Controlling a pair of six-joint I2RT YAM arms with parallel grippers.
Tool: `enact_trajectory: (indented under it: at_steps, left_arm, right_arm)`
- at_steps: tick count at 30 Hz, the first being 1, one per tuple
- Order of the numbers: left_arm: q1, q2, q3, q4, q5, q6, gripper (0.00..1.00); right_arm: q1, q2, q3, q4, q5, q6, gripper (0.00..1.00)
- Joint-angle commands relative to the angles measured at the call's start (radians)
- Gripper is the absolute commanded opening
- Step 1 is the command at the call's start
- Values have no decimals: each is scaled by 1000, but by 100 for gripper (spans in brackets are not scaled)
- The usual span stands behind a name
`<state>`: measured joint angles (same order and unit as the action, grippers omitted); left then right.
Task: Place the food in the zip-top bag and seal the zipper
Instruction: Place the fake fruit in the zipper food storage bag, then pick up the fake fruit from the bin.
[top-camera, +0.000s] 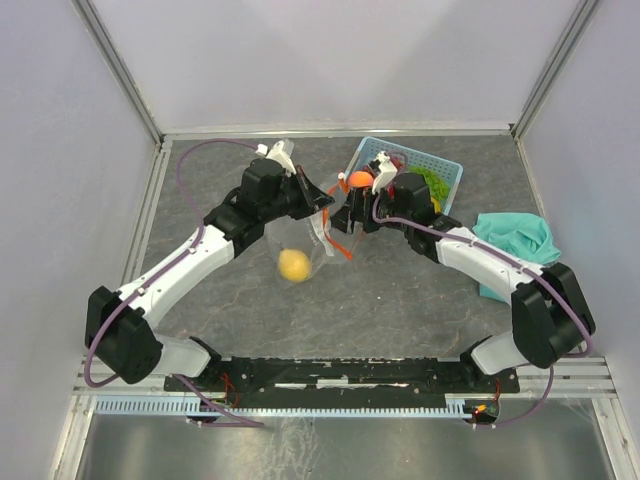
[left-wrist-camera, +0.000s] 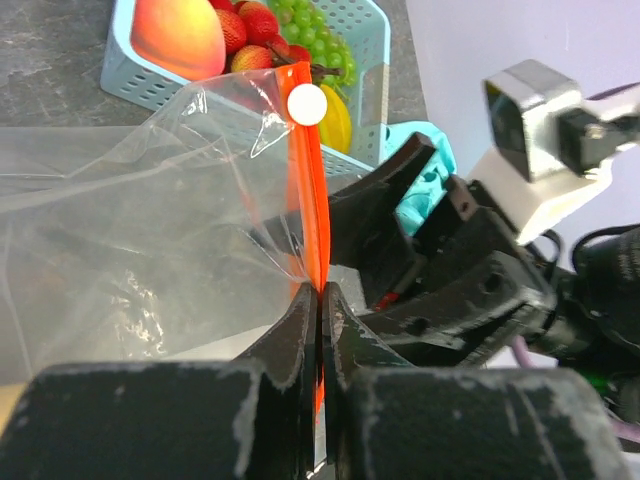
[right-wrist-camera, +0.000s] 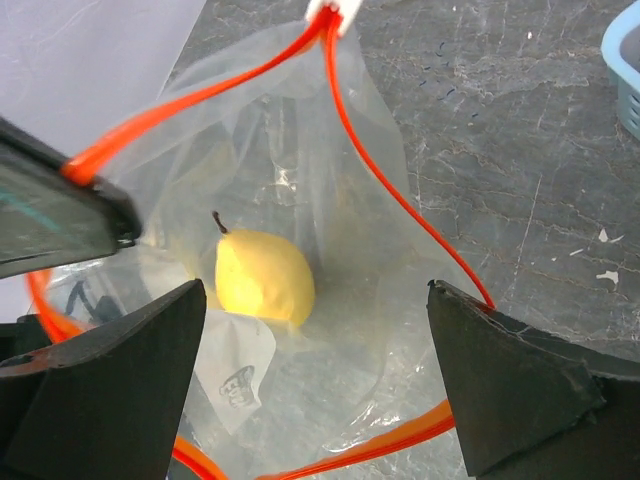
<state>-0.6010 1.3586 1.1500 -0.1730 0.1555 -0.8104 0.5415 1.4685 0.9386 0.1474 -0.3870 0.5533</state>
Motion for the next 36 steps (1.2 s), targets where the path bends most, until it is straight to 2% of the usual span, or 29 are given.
enact_trajectory:
  at_steps: [1,10,17,23,29,36]
  left_arm:
    - [15,-41,14,-9,-78,18,3]
    - [40,-72,77,-148,-228,181,3]
    - [45,-86,116,-224,-290,283,3]
    - [45,-70,167,-276,-292,401,3]
    - [46,-45,238,-333,-304,525,3]
    - [45,-22,276,-356,-280,583,3]
  right_arm:
    - [3,-81,102,-85,-33,-55,99]
    - [-25,-148,267,-414,-27,-264,100]
    - [-95,-72,402,-583,61,-399,98]
    - [-165,49,455,-563,161,-430,98]
    - [-182,204,535,-524,241,-444,97]
    - [-191,384,619,-459,291,-485,95]
